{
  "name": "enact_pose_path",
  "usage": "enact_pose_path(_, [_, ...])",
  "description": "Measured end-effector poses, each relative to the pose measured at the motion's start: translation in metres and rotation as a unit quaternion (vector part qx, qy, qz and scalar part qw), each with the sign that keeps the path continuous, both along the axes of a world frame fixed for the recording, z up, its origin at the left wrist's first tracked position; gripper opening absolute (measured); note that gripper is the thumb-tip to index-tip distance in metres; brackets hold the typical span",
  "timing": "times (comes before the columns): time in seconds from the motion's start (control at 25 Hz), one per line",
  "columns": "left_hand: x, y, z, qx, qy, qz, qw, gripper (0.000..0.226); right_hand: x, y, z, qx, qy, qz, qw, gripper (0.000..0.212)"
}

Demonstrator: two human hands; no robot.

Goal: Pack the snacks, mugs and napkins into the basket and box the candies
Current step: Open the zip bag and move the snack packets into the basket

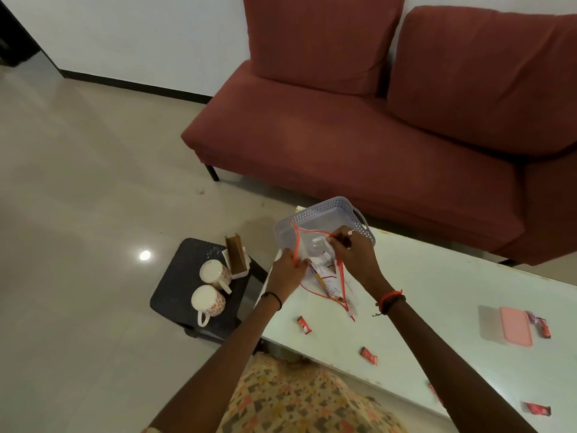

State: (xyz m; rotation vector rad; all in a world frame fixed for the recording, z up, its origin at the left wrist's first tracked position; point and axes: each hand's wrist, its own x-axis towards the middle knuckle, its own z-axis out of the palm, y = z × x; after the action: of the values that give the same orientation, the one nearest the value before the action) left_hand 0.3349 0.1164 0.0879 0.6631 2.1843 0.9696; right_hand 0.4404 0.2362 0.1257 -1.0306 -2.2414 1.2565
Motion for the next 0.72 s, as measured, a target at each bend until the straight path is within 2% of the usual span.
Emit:
enact_pose_path(0.04, [-0.003, -0.005, -0.006, 0.005, -0.016, 0.006, 1.000, 0.019, 0.003, 0.003, 0.000, 0.004, -0.008, -0.024, 1.000, 0.010])
enact_pose_path(0.16, [-0.010, -0.015, -0.008, 0.039, -0.020, 0.012, 0.999, 0.023, 0.014, 0.018, -0.005, 0.005, -0.034, -0.076, 0.997, 0.014])
enact_pose_path(0.28, [-0.013, -0.016, -0.002, 0.062, -0.002, -0.022, 0.998, 0.016, 0.011, 0.020, -0.014, 0.005, -0.070, -0.077, 0.995, 0.015])
enact_pose_path(0.48, [-0.023, -0.008, 0.006, 0.050, 0.027, -0.032, 0.998, 0.023, -0.011, -0.013, -0.020, 0.032, -0.079, -0.065, 0.994, 0.009])
enact_pose_path(0.6, [-0.037, -0.013, 0.003, 0.035, 0.047, -0.020, 0.998, 0.022, -0.031, -0.042, -0.022, 0.098, -0.070, 0.021, 0.992, 0.011])
enact_pose_path(0.64, [-0.042, -0.014, 0.002, 0.030, 0.057, -0.014, 0.998, 0.022, -0.041, -0.050, -0.027, 0.097, -0.105, 0.077, 0.987, 0.015])
enact_pose_path(0.72, [-0.052, -0.016, 0.001, 0.021, 0.063, -0.006, 0.998, 0.024, -0.062, -0.058, -0.045, 0.038, -0.204, 0.149, 0.967, 0.021])
